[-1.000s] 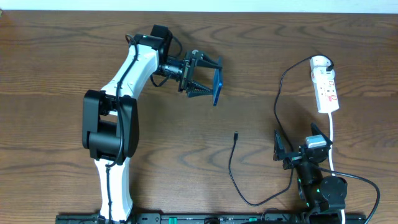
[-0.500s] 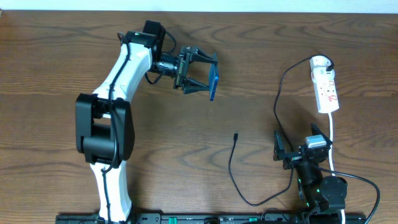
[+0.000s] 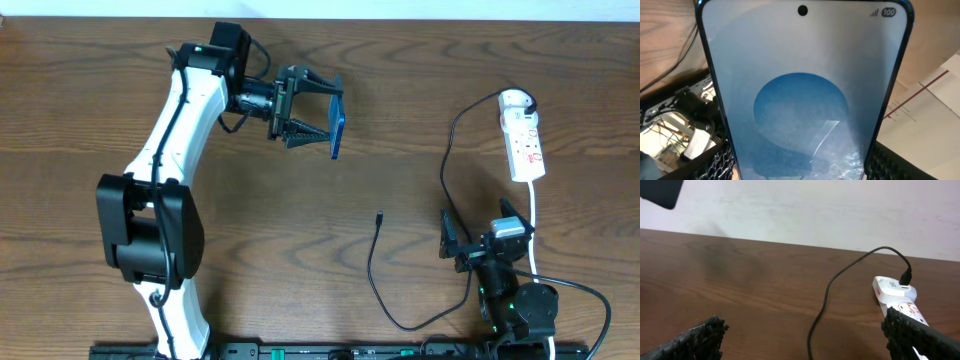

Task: Plug charger to phone and switch on socket
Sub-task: 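Lift the phone upright with the left gripper and hold it raised, then swing the right gripper up toward the phone held by the left gripper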

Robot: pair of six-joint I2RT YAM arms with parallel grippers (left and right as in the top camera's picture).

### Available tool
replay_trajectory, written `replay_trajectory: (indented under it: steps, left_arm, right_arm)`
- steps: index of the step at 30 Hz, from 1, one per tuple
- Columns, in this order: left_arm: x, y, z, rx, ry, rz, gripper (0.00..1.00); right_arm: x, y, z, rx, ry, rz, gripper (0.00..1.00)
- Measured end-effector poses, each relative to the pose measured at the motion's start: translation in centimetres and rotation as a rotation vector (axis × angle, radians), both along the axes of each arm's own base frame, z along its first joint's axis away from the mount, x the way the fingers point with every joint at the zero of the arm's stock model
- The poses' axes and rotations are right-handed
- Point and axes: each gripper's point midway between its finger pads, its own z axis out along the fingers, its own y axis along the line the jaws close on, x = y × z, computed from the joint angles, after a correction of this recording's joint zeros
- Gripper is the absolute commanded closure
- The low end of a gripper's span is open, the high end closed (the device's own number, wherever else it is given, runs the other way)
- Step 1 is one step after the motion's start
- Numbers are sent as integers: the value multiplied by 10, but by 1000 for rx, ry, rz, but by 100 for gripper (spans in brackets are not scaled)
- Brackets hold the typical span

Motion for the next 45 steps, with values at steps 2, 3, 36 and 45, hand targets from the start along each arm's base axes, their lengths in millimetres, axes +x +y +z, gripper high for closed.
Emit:
replay_trajectory:
  steps: [2, 3, 36, 45]
  left_arm:
    - [-1, 0, 3, 1, 6, 1, 24]
    - [-2, 0, 3, 1, 9, 1, 24]
    - [-2, 0, 3, 18, 120, 14, 25]
    - [-2, 0, 3, 20, 124, 14, 25]
  right_arm:
    - [0, 0, 0, 0, 0, 0, 1]
    - [0, 0, 0, 0, 0, 0, 1]
    - [-19, 52, 11, 424, 109, 299, 1]
    - [-35, 61, 85, 510, -60, 424, 1]
